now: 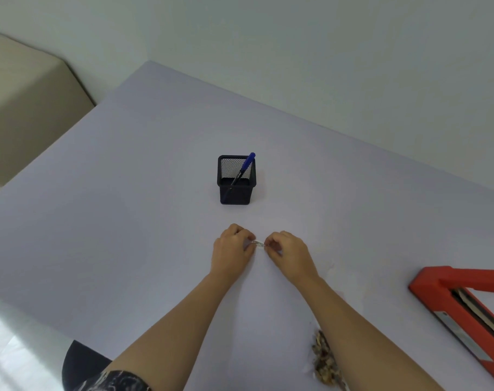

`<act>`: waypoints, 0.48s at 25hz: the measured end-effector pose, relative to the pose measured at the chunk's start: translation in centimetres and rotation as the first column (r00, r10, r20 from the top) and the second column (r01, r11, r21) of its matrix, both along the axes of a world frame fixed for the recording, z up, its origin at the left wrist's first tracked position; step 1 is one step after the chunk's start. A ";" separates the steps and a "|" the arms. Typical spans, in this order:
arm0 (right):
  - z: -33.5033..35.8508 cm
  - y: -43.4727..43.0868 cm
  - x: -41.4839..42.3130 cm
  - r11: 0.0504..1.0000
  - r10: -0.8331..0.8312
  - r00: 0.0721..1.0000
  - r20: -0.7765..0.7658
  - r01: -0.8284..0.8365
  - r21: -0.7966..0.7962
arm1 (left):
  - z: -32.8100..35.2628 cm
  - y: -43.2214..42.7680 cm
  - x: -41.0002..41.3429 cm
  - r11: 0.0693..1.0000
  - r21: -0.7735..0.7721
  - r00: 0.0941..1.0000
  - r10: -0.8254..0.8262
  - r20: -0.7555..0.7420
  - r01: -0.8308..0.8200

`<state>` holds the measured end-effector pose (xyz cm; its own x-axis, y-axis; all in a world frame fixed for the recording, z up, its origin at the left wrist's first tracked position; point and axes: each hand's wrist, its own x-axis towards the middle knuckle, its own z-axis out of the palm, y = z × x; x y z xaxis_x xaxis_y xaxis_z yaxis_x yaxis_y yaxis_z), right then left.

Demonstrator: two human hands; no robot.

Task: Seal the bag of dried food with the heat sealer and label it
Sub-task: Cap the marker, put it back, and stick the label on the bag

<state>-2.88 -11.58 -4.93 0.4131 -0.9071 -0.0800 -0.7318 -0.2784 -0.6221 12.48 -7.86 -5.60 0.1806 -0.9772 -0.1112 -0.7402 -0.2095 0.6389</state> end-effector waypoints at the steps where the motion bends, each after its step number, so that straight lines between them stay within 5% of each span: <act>1: 0.0 0.0 0.1 1.000 0.011 1.000 -0.021 -0.012 -0.024 | 0.0 -0.1 0.0 1.000 -0.002 1.000 0.002 -0.001 -0.002; 5: 0.2 0.1 0.0 0.950 0.103 0.981 -0.163 -0.145 -0.276 | 0.0 0.2 0.1 0.999 -0.037 0.999 -0.038 0.026 0.039; 8: 0.2 0.2 -1.1 0.789 0.131 0.957 -0.259 -0.258 -0.558 | -0.3 1.0 0.4 0.991 -0.099 0.996 -0.084 0.041 0.088; 10: 0.5 0.4 -2.1 0.728 0.145 0.946 -0.291 -0.301 -0.616 | -0.3 1.2 0.5 0.993 -0.067 0.995 -0.096 0.011 0.097; 12: 1.2 1.0 -2.6 0.814 0.133 0.975 -0.180 -0.211 -0.542 | 0.2 1.1 0.5 0.999 0.009 0.997 -0.051 -0.061 0.051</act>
<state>-5.47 -10.61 -3.73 0.5880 -0.7287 0.3511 -0.7011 -0.6756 -0.2281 12.94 -6.81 -5.44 0.1233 -0.9837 -0.1312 -0.7103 -0.1798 0.6806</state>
